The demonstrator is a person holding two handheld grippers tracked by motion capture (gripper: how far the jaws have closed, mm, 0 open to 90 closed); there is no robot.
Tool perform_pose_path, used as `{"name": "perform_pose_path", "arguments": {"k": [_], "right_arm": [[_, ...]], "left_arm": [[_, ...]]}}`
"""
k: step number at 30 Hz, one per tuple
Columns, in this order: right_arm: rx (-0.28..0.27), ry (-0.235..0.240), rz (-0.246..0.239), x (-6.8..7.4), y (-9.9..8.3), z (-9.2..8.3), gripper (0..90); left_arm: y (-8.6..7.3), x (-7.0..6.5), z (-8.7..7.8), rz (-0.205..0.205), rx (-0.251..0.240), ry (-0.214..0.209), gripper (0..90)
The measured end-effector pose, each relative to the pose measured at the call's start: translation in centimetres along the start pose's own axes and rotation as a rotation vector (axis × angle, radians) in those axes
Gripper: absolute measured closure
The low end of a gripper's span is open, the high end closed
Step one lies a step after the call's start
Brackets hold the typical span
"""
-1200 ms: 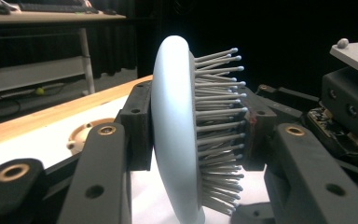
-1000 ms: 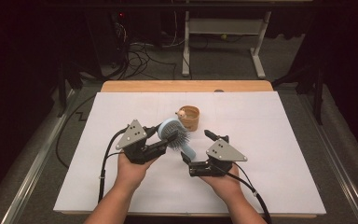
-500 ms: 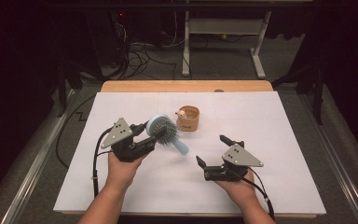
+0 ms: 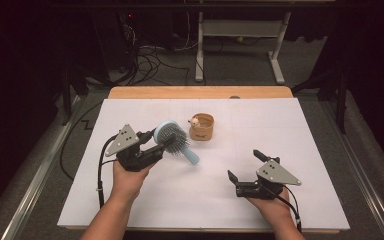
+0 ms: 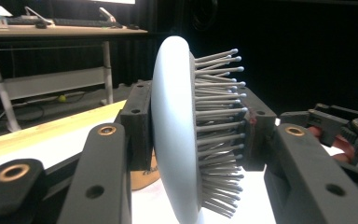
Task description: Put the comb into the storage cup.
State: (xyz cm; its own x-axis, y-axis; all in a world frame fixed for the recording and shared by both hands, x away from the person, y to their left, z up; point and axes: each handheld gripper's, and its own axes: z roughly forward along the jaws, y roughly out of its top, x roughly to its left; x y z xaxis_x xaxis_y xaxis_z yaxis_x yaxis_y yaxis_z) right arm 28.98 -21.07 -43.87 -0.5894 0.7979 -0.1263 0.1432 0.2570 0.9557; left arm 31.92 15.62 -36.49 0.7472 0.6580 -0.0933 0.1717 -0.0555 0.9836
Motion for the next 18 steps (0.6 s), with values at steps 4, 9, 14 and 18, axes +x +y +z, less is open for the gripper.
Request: {"name": "perform_pose_path", "arguments": {"k": [4,9,14,18], "right_arm": [[-0.01,-0.014,0.041,-0.7,-0.6,-0.7,0.0],[-0.018,-0.025,0.058,-1.1,-0.8,-1.0,0.0],[-0.017,-0.025,0.041,-0.9,-0.8,-1.0,0.0],[-0.027,-0.024,0.044,-0.9,-0.8,-1.2,0.0]], "left_arm": [[0.2,0.1,-0.1,0.0,-0.001,0.006,56.6],[0.5,0.0,-0.1,0.004,0.003,0.016,56.5],[0.9,0.0,0.2,0.015,0.003,0.02,56.4],[1.4,-0.1,0.5,0.018,-0.003,0.027,56.4]]}}
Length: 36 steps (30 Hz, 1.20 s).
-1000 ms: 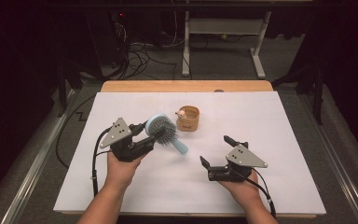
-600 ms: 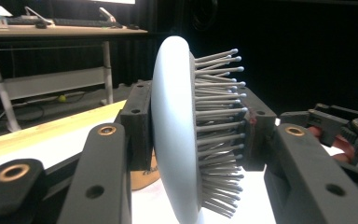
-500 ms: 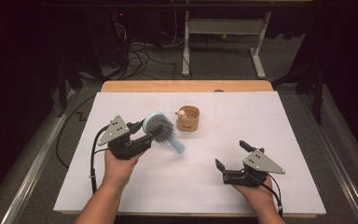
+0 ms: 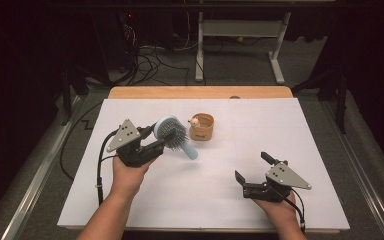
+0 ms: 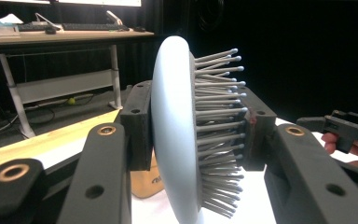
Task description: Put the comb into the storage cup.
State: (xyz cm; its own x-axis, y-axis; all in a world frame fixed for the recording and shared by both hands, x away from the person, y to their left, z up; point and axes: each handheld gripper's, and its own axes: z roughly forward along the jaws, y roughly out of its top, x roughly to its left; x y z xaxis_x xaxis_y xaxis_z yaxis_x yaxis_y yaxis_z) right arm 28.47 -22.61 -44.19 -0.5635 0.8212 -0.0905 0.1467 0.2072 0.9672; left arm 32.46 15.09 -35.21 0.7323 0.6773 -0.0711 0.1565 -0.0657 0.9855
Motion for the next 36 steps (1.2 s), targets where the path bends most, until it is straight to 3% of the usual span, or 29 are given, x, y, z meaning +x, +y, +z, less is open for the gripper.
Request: {"name": "perform_pose_path", "arguments": {"k": [36], "right_arm": [[0.001,-0.001,0.009,-0.2,-0.1,-0.1,0.0]], "left_arm": [[3.8,0.5,1.7,0.025,-0.021,0.025,56.4]]}}
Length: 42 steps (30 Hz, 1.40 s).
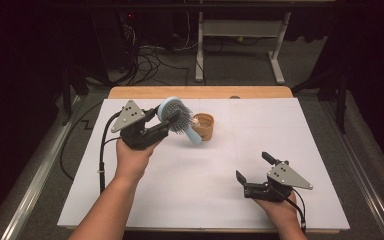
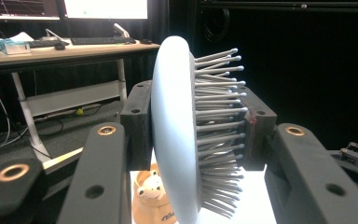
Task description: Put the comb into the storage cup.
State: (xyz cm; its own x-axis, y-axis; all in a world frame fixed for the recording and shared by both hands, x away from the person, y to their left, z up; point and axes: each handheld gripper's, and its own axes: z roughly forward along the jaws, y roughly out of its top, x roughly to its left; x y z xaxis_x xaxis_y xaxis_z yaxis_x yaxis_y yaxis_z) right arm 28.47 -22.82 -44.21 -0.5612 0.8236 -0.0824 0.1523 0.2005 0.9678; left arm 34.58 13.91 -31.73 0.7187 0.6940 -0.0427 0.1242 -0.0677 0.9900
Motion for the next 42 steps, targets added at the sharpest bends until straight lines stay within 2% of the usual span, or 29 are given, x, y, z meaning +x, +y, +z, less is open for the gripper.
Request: {"name": "perform_pose_path", "arguments": {"k": [18,31,42], "right_arm": [[-0.003,-0.001,0.008,-0.1,0.0,-0.1,0.0],[-0.002,0.0,0.006,-0.1,-0.1,0.0,0.0],[-0.007,-0.004,0.004,-0.2,-0.1,-0.1,0.0]], "left_arm": [[2.2,-0.4,1.3,0.018,-0.023,-0.01,56.5],[2.1,0.0,2.9,-0.002,-0.021,-0.005,56.5],[2.9,0.4,4.5,0.009,-0.011,0.017,56.5]]}}
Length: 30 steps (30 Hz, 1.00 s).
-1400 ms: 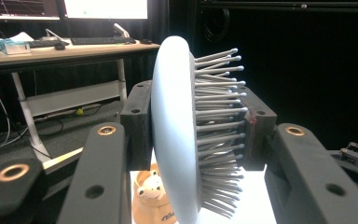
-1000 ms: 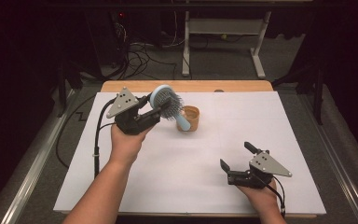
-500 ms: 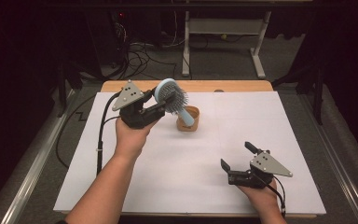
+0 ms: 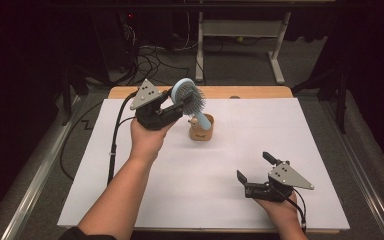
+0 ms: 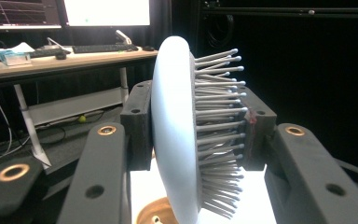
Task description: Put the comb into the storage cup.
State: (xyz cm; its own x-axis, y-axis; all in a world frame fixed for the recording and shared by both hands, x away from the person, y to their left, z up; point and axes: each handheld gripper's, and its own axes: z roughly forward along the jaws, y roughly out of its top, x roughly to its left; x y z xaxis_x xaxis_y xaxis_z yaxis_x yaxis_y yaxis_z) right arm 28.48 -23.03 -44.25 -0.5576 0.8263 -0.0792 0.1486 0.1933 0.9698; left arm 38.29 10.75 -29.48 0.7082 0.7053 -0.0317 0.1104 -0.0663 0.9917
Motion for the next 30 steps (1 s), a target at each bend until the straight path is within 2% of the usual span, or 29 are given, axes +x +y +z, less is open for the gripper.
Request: {"name": "perform_pose_path", "arguments": {"k": [7,10,30], "right_arm": [[-0.002,-0.001,0.002,-0.1,0.0,0.0,0.0],[-0.002,0.0,0.001,-0.1,0.0,0.0,0.0],[-0.006,0.007,0.019,-0.1,0.0,0.0,0.0]], "left_arm": [[0.2,0.4,0.8,-0.003,0.002,0.009,56.5],[0.0,0.6,1.3,0.011,0.016,0.023,56.5],[-1.2,2.2,3.3,-0.045,0.045,0.056,56.4]]}}
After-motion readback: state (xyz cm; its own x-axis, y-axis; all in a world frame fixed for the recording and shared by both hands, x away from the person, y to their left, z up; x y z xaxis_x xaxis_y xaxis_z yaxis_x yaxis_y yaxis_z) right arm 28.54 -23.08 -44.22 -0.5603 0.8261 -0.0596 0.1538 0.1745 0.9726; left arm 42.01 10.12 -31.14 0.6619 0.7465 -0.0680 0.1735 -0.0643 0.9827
